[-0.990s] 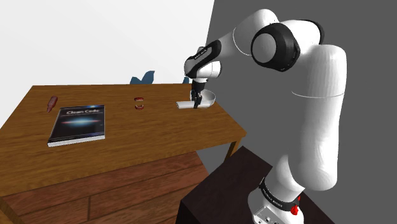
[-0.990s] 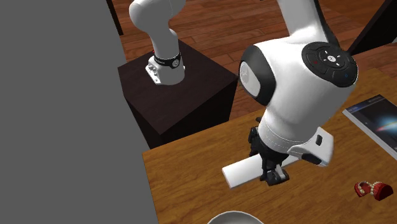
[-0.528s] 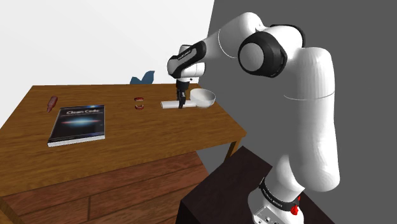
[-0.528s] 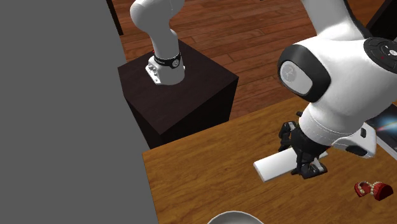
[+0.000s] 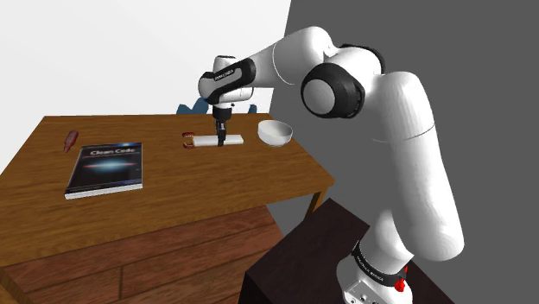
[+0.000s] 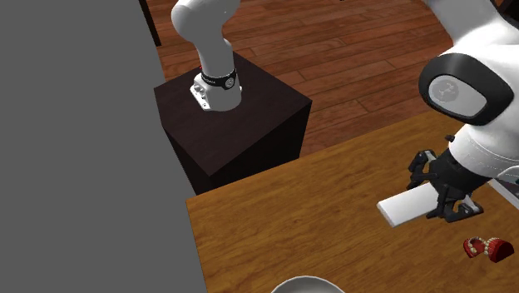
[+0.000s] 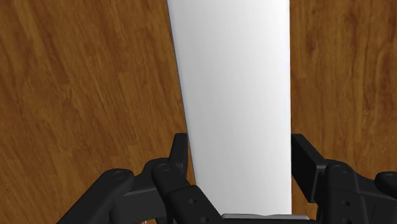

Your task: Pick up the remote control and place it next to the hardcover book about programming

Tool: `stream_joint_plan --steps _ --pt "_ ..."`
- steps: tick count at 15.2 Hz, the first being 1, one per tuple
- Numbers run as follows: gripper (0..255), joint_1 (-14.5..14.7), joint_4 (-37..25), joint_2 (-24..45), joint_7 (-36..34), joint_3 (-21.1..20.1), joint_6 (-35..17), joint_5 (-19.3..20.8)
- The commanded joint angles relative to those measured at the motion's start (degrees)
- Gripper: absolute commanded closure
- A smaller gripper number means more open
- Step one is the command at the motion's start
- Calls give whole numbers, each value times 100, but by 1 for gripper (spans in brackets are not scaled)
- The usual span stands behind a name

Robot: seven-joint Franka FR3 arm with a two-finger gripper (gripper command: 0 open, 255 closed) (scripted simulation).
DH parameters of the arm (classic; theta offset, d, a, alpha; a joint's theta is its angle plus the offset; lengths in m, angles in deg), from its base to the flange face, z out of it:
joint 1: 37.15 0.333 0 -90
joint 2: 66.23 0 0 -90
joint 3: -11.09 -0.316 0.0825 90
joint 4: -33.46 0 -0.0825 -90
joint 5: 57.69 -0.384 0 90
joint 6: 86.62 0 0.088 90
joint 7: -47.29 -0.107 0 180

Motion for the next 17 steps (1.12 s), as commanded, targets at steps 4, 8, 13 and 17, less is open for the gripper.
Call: stream_joint_plan --steps 4,8,13,17 --pt "255 59 -1335 771 -528 -179 537 -59" --pt "255 -9 -2814 1578 -965 -318 1161 -91" --pt "255 -9 -2702 1737 -939 -355 896 -135" --pt "255 -17 -2648 1882 -921 -388 699 -172"
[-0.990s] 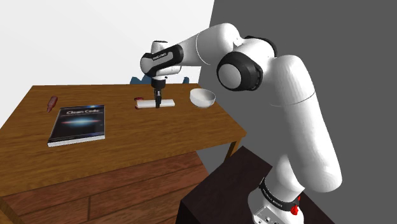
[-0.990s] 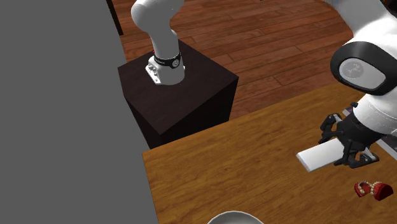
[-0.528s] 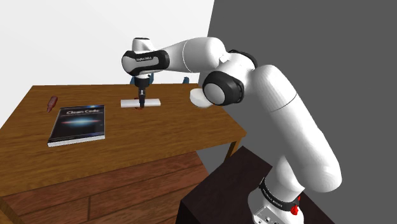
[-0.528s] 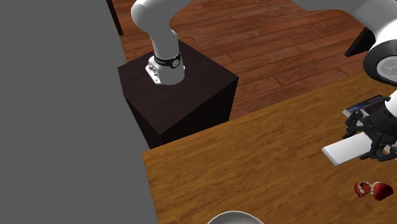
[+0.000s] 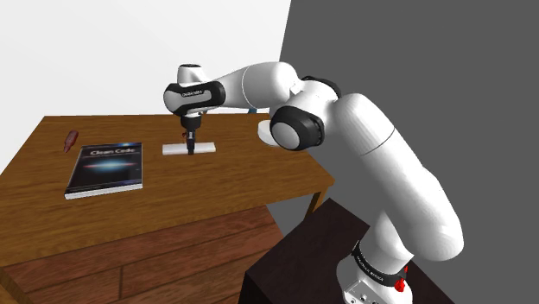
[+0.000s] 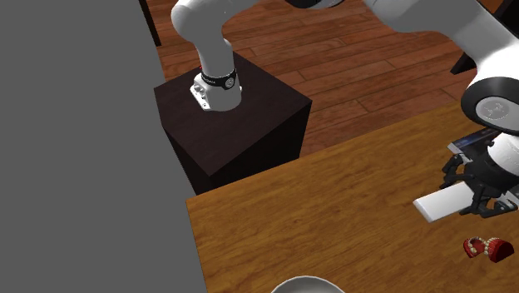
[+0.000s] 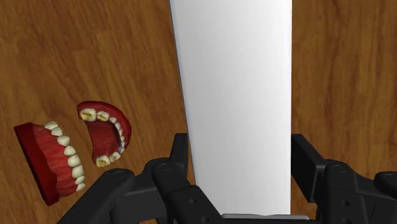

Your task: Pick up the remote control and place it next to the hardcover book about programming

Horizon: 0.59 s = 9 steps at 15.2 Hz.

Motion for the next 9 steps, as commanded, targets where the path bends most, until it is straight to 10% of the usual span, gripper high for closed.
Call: stream_joint_plan --steps 1,9 --pt "255 -10 -19 89 1 -18 -76 -17" --pt "255 -35 -21 330 19 -70 -315 -68"
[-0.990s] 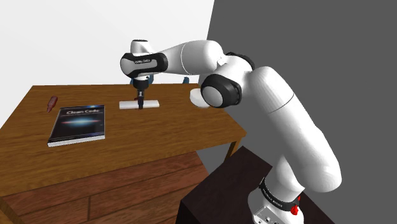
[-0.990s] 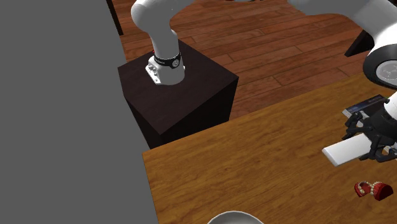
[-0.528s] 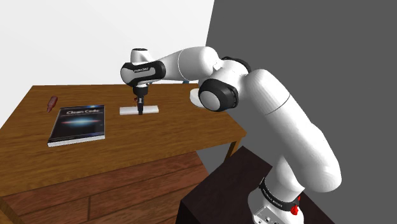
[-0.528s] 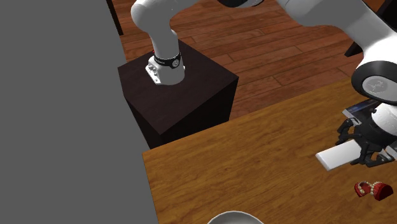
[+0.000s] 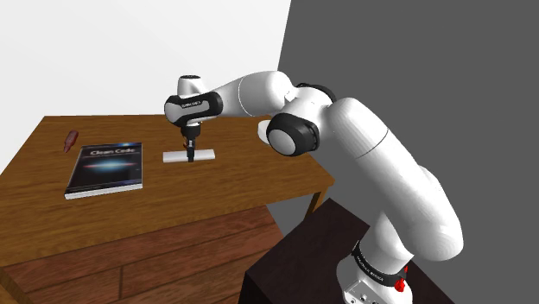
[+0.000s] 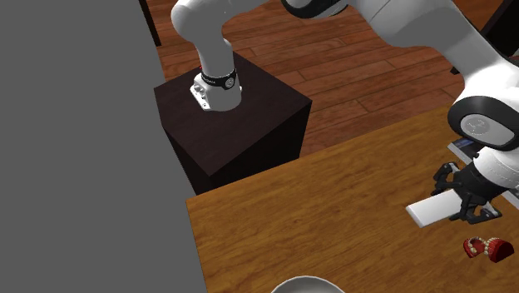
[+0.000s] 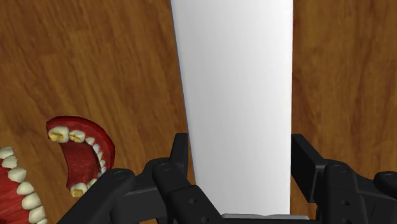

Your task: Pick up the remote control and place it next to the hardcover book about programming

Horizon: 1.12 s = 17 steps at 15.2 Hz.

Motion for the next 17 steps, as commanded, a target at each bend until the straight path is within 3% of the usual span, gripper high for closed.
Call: stream_joint_plan --steps 1,5,6,11,17 --pt "255 -1 0 8 2 -2 -13 -2" --pt "255 -1 0 8 2 -2 -13 -2" --pt "0 -2 -1 8 2 -2 -13 -2" --pt "0 -2 -3 9 2 -2 -12 -2" --pt "0 48 1 -405 -33 85 398 86"
